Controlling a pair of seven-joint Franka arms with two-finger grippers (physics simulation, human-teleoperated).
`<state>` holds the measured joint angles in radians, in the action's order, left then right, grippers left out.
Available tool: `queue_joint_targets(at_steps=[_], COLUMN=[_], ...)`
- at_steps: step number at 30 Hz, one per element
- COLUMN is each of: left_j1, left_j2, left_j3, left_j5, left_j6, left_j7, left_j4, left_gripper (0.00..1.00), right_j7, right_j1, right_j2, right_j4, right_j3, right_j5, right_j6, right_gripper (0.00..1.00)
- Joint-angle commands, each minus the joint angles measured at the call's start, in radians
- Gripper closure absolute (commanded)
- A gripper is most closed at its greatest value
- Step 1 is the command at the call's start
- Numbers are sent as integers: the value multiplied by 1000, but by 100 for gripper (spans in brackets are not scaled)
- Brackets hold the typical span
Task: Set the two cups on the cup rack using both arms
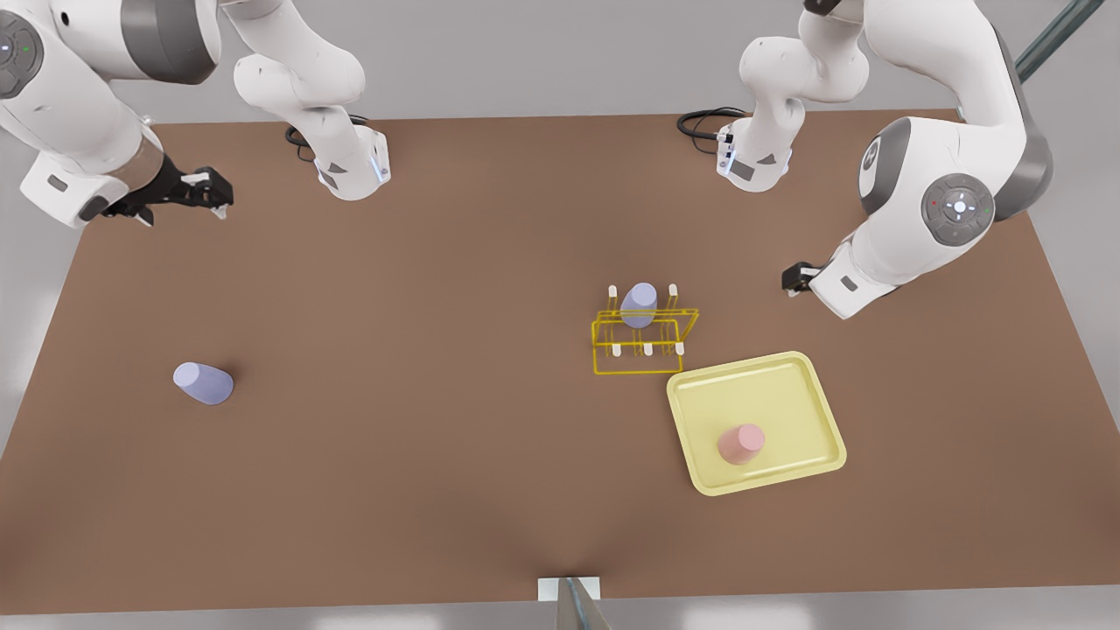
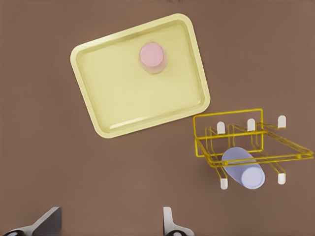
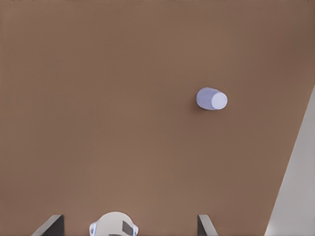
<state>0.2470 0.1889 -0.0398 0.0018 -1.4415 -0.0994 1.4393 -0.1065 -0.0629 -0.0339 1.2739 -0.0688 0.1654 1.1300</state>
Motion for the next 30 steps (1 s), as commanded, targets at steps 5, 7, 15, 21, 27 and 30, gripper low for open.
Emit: queue_joint_targets(at_steps=[5, 7, 15, 21, 27, 30], left_j1=[0, -9, -20, -20, -15, -20], left_j2=[144, 228, 379, 396, 454, 483], left_j3=[0, 0, 3, 18, 20, 20], left_j5=[-2, -6, -20, -25, -22, -20], left_j6=[-169, -328, -873, -902, -909, -910], left_j7=[-48, -45, -40, -42, -45, -43], left_j4=[-5, -4, 144, 190, 142, 130], left_gripper=[0, 0, 0, 0, 0, 0], right_j7=[45, 45, -173, -538, -825, -818], right_j1=[95, 150, 287, 396, 439, 460], right_j2=[-217, -328, -474, -448, -402, -383], right_j4=[-11, -11, 4, 208, 413, 513], right_j3=[24, 32, 29, 29, 29, 29], right_j5=[20, 23, -7, -115, -138, -216], right_j6=[49, 143, 458, 821, 1110, 1176], right_gripper=[0, 0, 0, 0, 0, 0])
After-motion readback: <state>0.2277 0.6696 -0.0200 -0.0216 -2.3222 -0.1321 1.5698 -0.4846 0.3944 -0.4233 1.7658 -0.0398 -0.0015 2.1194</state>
